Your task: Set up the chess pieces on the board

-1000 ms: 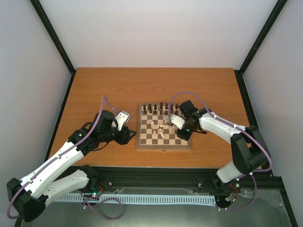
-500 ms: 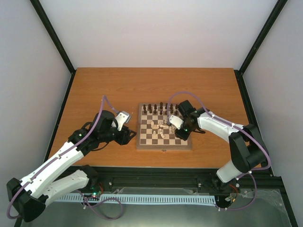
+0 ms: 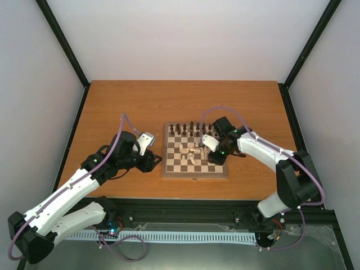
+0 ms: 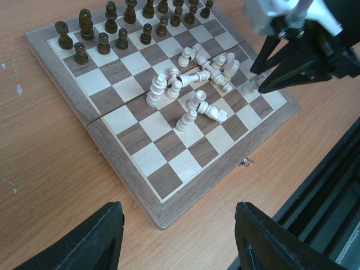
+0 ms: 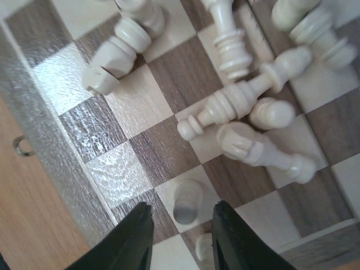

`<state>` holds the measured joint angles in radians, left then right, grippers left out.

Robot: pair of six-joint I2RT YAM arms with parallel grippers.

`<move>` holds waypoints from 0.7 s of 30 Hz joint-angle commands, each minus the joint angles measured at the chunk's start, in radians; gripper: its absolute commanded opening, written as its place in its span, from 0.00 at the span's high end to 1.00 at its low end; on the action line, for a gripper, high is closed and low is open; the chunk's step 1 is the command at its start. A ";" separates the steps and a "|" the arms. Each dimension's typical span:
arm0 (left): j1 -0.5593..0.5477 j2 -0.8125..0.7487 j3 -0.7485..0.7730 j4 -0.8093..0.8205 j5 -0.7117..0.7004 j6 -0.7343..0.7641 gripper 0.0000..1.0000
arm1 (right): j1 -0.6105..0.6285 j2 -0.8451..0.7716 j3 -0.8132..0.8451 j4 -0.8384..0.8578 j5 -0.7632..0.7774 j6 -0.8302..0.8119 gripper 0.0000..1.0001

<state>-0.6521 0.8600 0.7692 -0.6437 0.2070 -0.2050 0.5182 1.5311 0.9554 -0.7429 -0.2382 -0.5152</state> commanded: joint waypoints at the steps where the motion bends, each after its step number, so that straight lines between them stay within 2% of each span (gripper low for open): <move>1: -0.007 -0.005 0.005 0.016 0.008 0.015 0.43 | -0.061 -0.062 0.074 -0.066 -0.097 -0.078 0.65; 8: -0.007 -0.019 0.002 0.014 -0.001 0.015 0.43 | -0.143 -0.010 0.156 -0.104 -0.174 -0.311 0.62; 14: -0.007 -0.006 0.001 0.012 -0.001 0.016 0.43 | -0.153 0.057 0.161 -0.066 -0.227 -0.547 0.61; 21: -0.007 -0.002 0.002 0.010 -0.010 0.018 0.43 | -0.153 0.159 0.177 -0.005 -0.163 -0.619 0.60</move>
<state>-0.6521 0.8555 0.7666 -0.6441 0.2054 -0.2050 0.3687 1.6341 1.1156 -0.7883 -0.4217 -1.0458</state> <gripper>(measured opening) 0.571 0.400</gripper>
